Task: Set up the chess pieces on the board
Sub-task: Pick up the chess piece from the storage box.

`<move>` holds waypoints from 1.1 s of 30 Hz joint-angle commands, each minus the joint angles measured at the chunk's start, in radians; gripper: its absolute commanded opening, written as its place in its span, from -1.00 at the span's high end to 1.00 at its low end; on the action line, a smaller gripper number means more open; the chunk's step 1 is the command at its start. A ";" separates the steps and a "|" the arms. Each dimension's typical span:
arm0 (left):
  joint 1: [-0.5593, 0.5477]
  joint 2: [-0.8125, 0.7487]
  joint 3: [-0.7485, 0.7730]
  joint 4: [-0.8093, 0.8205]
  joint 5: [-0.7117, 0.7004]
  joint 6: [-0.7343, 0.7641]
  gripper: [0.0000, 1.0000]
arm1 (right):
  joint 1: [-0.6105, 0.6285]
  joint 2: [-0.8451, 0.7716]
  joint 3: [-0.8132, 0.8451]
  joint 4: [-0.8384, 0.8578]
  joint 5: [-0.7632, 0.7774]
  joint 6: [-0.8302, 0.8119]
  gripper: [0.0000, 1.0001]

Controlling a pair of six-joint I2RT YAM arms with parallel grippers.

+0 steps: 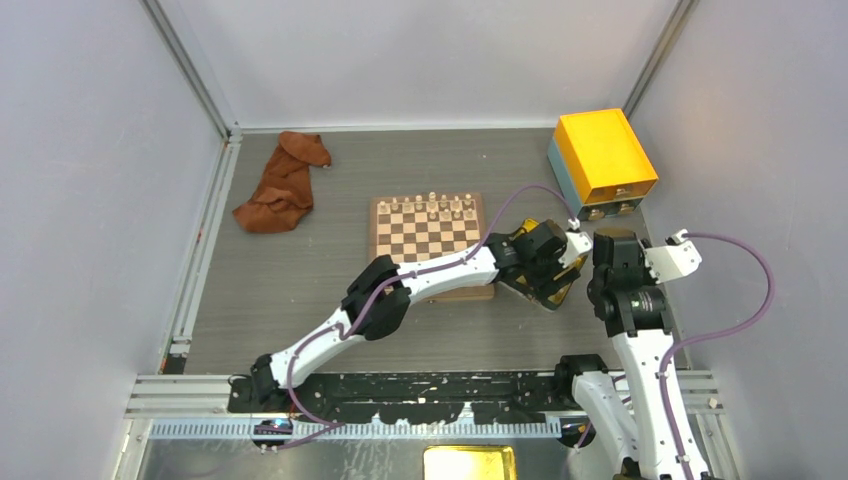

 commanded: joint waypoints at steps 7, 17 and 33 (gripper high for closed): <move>0.007 0.033 0.098 0.043 0.004 -0.009 -0.29 | -0.003 -0.026 -0.007 0.051 0.051 0.000 0.23; 0.010 0.034 0.101 0.021 0.000 -0.019 -0.24 | -0.002 -0.033 -0.017 0.055 0.058 -0.003 0.23; 0.014 0.057 0.104 -0.005 -0.032 -0.025 -0.20 | -0.002 -0.004 -0.029 0.078 0.055 -0.010 0.23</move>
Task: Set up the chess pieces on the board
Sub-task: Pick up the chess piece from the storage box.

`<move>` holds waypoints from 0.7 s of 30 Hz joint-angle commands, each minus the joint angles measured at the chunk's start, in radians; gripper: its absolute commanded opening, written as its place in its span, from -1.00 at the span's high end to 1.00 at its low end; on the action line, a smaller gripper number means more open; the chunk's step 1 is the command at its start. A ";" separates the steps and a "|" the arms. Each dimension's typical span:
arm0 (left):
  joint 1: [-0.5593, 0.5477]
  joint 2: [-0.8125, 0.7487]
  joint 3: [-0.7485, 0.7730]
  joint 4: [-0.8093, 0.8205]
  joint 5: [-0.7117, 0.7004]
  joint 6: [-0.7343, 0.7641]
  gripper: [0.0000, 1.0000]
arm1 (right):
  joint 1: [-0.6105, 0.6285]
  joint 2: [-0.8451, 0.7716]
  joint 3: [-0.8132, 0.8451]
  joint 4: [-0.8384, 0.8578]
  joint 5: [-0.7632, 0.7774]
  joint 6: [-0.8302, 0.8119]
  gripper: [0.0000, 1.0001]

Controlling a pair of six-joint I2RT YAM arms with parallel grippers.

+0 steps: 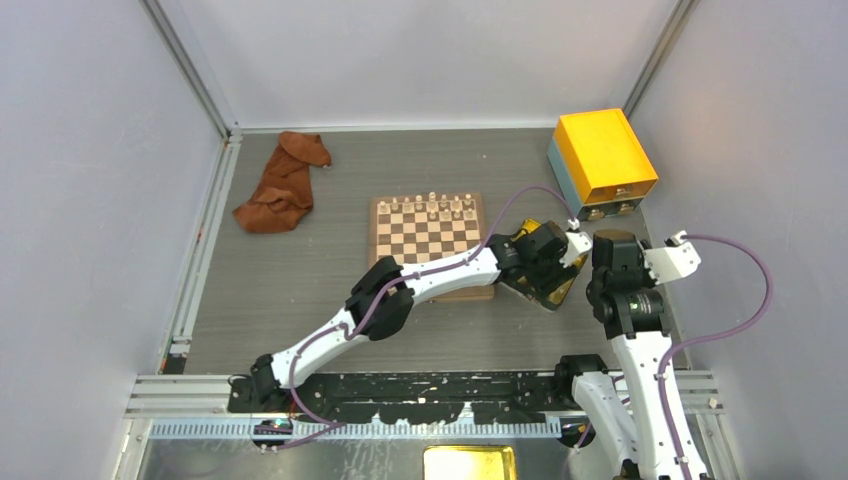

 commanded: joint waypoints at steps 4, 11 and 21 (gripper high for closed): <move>0.014 0.009 0.054 -0.003 -0.011 -0.013 -0.05 | -0.002 0.012 -0.006 0.055 0.044 0.002 0.23; 0.021 0.013 0.072 -0.004 -0.012 -0.020 0.32 | -0.001 0.021 -0.013 0.066 0.041 0.000 0.23; 0.024 0.002 0.089 -0.023 -0.068 -0.009 0.58 | -0.002 0.025 -0.014 0.071 0.037 -0.003 0.23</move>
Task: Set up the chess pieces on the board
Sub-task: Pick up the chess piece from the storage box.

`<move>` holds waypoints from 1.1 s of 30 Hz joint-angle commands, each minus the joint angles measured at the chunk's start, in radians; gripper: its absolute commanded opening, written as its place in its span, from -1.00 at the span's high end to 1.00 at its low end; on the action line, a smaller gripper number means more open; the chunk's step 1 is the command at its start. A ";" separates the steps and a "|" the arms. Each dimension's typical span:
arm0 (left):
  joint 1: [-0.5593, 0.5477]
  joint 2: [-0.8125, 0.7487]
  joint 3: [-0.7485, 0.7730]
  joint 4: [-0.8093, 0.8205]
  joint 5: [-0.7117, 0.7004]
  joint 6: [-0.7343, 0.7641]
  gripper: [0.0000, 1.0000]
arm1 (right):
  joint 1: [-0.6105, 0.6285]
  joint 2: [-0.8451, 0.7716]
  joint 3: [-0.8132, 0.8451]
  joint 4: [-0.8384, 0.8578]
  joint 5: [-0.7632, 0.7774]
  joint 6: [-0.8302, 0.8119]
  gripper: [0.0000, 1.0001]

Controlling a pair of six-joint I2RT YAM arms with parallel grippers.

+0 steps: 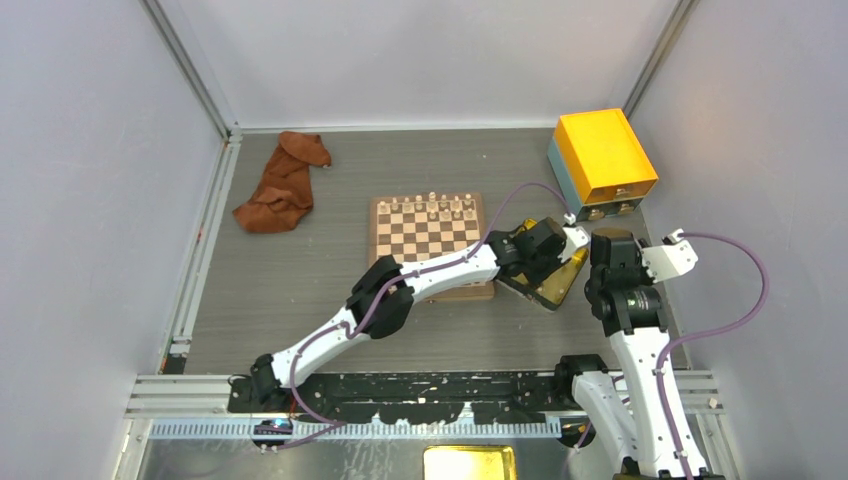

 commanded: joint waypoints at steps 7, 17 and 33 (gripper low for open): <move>0.006 -0.029 0.066 -0.010 -0.078 0.024 0.65 | -0.002 0.004 0.001 0.047 0.037 -0.001 0.23; 0.006 -0.066 0.101 -0.047 -0.144 0.042 0.76 | -0.001 0.001 -0.009 0.059 0.039 -0.006 0.23; 0.049 -0.347 -0.021 -0.150 -0.393 0.038 1.00 | -0.001 -0.037 -0.006 0.052 0.043 -0.005 0.23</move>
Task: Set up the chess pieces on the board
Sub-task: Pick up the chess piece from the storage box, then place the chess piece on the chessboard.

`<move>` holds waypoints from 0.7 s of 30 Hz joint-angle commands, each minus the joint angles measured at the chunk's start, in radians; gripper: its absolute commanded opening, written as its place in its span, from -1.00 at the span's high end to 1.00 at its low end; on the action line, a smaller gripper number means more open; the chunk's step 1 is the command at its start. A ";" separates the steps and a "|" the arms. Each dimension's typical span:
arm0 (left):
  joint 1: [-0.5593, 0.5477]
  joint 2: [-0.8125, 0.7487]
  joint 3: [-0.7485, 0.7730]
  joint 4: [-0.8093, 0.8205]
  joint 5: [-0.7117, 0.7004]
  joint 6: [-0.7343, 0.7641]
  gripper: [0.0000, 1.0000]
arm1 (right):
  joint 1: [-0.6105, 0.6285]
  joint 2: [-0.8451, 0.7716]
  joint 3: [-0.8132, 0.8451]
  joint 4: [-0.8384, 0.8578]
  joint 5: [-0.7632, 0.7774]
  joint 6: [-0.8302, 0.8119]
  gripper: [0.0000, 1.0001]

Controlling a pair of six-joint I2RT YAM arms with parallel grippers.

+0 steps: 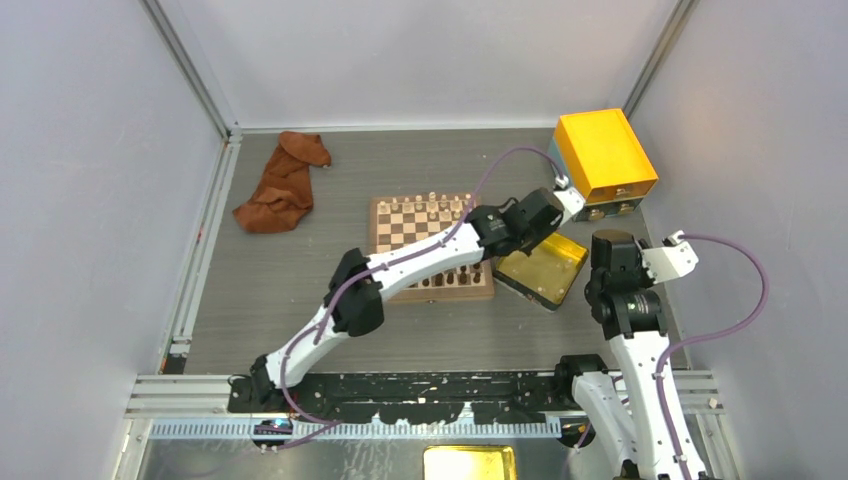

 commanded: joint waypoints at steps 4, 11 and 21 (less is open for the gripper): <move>0.089 -0.266 -0.108 -0.037 -0.179 -0.058 1.00 | -0.001 0.013 0.020 0.041 0.041 -0.003 0.24; 0.252 -0.422 -0.255 -0.128 -0.205 -0.224 1.00 | -0.001 0.091 0.052 0.020 -0.024 -0.006 0.26; 0.370 -0.421 -0.172 -0.351 -0.194 -0.425 1.00 | 0.008 0.161 0.157 -0.079 -0.035 -0.040 0.28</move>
